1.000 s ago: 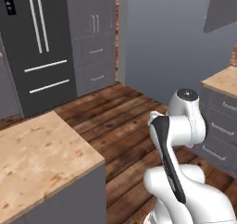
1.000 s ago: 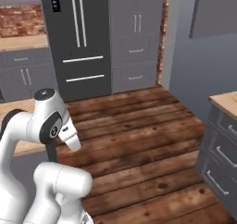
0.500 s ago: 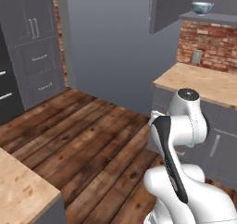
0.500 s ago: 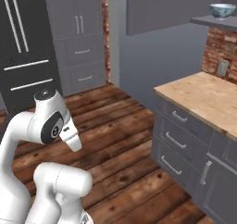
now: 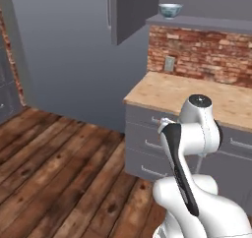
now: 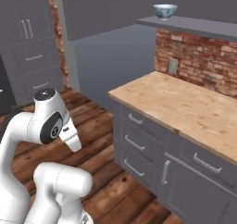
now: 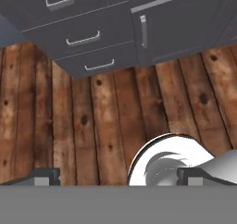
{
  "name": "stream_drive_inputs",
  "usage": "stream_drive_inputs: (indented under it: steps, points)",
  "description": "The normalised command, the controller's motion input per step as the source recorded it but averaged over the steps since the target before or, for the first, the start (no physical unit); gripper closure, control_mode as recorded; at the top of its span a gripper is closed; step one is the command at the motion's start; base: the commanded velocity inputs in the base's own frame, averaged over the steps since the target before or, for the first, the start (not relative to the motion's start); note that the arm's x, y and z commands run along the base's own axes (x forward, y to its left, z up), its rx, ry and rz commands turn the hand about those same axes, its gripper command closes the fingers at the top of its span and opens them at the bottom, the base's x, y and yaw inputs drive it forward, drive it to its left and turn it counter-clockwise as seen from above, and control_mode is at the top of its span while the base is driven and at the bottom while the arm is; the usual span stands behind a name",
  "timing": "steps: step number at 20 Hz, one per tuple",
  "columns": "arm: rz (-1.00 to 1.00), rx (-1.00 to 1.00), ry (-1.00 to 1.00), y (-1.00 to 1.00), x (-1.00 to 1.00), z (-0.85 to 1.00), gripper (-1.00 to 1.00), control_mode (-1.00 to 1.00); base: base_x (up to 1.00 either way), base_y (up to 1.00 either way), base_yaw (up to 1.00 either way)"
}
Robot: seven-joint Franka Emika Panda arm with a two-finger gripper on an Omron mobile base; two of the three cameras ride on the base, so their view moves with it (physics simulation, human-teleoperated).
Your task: Take the smaller bowl and place it next to the appetizer plate on the dining counter , and place the larger bowl next to the plate with cooked food.
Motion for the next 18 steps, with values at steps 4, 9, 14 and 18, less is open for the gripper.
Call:
stream_drive_inputs:
  steps: [4,9,14,18]
  points:
    - [0.00,0.00,0.00,0.00,0.00,0.00,-1.00,1.00,0.69,-0.32,-0.41]
    - [0.00,0.00,0.00,0.00,0.00,0.00,-1.00,1.00,0.75,-0.03,-0.36]
    - [0.00,0.00,0.00,0.00,0.00,0.00,-1.00,1.00,0.69,0.08,-0.32]
    - [0.00,0.00,0.00,0.00,0.00,0.00,-1.00,1.00,0.57,0.26,-0.30]
